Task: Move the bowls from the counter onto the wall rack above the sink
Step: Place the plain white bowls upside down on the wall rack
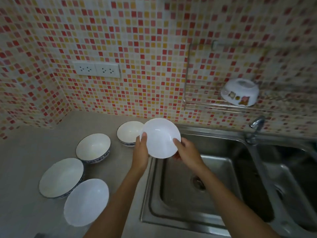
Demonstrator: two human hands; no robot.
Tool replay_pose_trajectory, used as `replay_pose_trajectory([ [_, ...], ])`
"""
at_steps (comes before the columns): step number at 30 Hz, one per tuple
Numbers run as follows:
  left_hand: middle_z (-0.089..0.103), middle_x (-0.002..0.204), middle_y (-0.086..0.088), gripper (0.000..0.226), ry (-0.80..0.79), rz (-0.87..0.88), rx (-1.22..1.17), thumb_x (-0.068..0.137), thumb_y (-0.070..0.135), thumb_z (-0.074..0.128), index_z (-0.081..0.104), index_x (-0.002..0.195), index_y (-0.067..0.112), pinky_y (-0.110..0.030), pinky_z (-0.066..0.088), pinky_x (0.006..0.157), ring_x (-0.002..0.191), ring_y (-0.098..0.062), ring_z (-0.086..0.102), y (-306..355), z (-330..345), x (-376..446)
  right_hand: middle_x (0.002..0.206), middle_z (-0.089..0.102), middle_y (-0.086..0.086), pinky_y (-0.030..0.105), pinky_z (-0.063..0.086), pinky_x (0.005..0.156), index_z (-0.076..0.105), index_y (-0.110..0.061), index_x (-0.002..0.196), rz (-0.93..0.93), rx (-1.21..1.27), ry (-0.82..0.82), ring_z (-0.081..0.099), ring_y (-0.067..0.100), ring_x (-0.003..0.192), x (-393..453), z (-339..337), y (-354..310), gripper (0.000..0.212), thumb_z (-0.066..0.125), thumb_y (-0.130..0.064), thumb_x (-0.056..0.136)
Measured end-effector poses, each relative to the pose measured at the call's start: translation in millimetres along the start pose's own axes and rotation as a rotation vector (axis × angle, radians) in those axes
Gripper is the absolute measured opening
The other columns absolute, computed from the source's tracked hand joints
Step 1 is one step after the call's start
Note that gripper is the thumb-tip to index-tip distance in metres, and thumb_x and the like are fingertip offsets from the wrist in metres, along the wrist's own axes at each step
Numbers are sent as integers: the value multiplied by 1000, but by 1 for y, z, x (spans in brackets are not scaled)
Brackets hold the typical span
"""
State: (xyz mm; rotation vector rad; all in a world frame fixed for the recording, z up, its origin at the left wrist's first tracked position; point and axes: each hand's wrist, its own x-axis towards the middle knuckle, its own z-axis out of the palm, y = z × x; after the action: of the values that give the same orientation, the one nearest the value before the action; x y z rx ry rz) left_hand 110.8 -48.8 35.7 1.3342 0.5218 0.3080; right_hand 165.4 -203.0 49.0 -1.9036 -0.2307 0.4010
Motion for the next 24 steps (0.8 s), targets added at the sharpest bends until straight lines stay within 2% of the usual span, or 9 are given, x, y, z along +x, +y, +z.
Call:
replay_pose_trajectory([
  [3, 53, 128, 3, 25, -35, 101, -83, 97, 48, 36, 41, 121, 48, -48, 50, 96, 115, -24, 55, 32, 27, -3, 103, 67, -2, 26, 58, 71, 56, -24, 124, -143, -16, 216, 66, 14, 89, -1, -51, -31, 31, 46, -39, 99],
  [6, 54, 132, 0, 40, -96, 123, -189, 93, 55, 41, 42, 131, 42, -50, 51, 95, 116, -28, 57, 63, 49, -4, 92, 70, -2, 21, 54, 72, 59, -22, 120, -320, -77, 441, 67, 11, 83, 0, -103, -57, 27, 46, -35, 99],
  [8, 55, 132, 1, 47, -134, 167, -223, 92, 55, 39, 40, 136, 38, -42, 55, 89, 115, -27, 58, 79, 64, -5, 92, 70, -2, 17, 50, 71, 62, -16, 119, -417, -167, 551, 65, 11, 82, 3, -131, -67, 29, 47, -32, 99],
  [10, 56, 129, 3, 57, -148, 216, -233, 86, 59, 37, 38, 138, 35, -32, 59, 80, 112, -25, 59, 90, 78, -7, 100, 70, 1, 23, 51, 78, 64, -12, 117, -483, -292, 617, 64, 14, 89, 11, -152, -66, 29, 48, -29, 99],
  [14, 56, 128, 0, 35, -118, 262, -137, 94, 56, 29, 46, 121, 41, -38, 53, 87, 112, -24, 58, 107, 110, -5, 126, 64, 11, 39, 48, 100, 60, -9, 126, -529, -515, 631, 59, 25, 116, 35, -184, -43, 32, 52, -23, 98],
  [16, 54, 129, 0, 34, -113, 317, -49, 92, 61, 30, 45, 117, 45, -38, 52, 89, 113, -23, 56, 119, 128, 0, 132, 61, 12, 47, 44, 106, 58, -8, 130, -532, -615, 616, 56, 29, 122, 45, -198, -31, 36, 54, -19, 96],
  [20, 41, 136, 4, 56, -119, 562, 223, 84, 66, 35, 32, 134, 40, -21, 53, 74, 117, -19, 50, 139, 165, 12, 135, 57, 16, 50, 36, 112, 56, -5, 132, -534, -884, 642, 52, 32, 128, 63, -218, -5, 38, 49, -19, 97],
  [24, 23, 143, -1, 63, -129, 736, 544, 92, 55, 40, 13, 145, 36, -30, 46, 91, 122, -19, 40, 146, 198, 25, 129, 60, 20, 49, 36, 111, 60, 3, 123, -669, -1053, 656, 57, 32, 123, 69, -227, 17, 42, 36, -21, 99],
])
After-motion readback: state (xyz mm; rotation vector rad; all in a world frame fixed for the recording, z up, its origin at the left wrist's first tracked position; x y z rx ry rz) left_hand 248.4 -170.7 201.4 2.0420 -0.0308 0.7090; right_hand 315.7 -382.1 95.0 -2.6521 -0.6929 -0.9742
